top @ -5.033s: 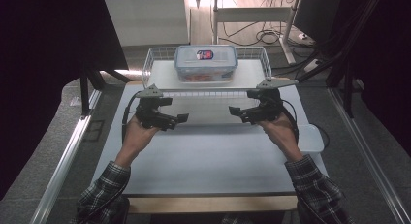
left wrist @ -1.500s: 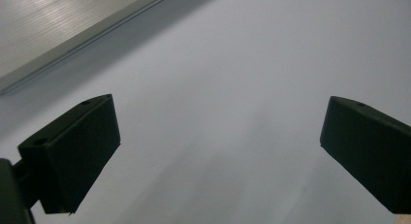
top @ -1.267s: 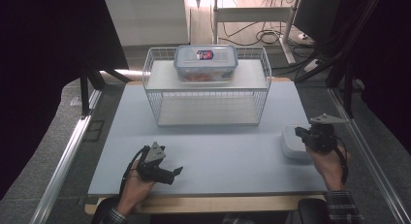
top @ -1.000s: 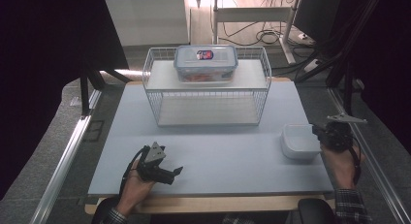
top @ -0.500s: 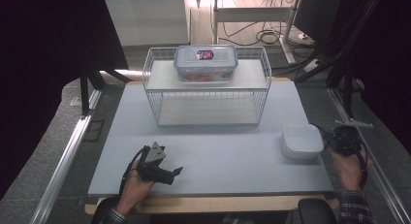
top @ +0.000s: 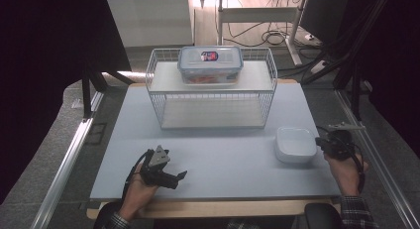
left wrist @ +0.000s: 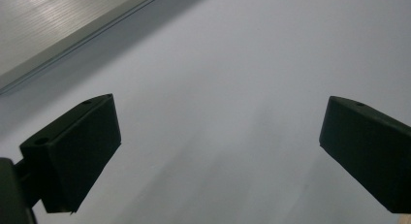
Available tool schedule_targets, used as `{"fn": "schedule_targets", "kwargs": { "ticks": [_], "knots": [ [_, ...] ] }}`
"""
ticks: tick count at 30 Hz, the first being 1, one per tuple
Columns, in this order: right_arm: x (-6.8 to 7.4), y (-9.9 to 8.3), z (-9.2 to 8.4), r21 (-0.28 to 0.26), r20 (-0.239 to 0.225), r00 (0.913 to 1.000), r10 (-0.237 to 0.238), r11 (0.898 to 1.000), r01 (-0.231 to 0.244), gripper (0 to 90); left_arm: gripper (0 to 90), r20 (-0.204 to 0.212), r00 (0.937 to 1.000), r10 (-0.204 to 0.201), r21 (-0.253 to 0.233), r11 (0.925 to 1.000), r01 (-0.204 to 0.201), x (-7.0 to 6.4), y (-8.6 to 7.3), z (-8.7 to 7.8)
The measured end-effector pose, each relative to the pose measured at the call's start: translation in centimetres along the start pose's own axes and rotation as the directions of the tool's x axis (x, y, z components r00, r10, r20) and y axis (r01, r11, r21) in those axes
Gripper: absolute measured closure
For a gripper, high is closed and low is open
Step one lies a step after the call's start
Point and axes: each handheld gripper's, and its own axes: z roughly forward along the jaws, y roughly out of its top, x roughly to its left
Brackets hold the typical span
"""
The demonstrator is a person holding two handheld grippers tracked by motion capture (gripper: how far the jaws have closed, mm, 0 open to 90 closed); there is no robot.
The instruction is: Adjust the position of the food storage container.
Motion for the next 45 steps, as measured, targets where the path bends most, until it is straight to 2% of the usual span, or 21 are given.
{"fn": "schedule_targets", "kwargs": {
  "ticks": [10,24,37,38,43,45],
  "knots": [
    [3.0,0.3,0.3,0.024,-0.088,0.9948,-0.051,0.998,0.053,89.4,0.9,0.000,1.0000,0.003,0.003,1.0000,-0.003,0.0,0.0,0.1],
    [7.2,1.3,1.2,0.009,-0.177,0.9776,-0.114,0.993,0.117,89.4,0.9,0.001,1.0000,0.003,0.005,1.0000,-0.003,-0.1,0.0,0.1],
    [11.8,2.8,2.9,-0.020,-0.295,0.9410,-0.165,0.986,0.167,89.3,0.9,0.005,1.0000,-0.004,0.007,1.0000,0.004,-0.1,0.0,0.3],
    [12.3,2.9,3.1,-0.026,-0.313,0.9343,-0.170,0.985,0.170,89.3,0.9,0.005,1.0000,-0.005,0.007,1.0000,0.004,-0.1,0.0,0.3],
    [14.4,3.2,3.6,-0.032,-0.361,0.9129,-0.191,0.981,0.192,89.3,0.9,0.006,1.0000,-0.003,0.011,0.9999,0.003,0.0,0.0,0.3],
    [15.4,3.4,3.8,-0.035,-0.385,0.9015,-0.199,0.979,0.201,89.3,0.9,0.006,1.0000,-0.004,0.012,0.9999,0.004,0.0,0.0,0.3]
  ]
}}
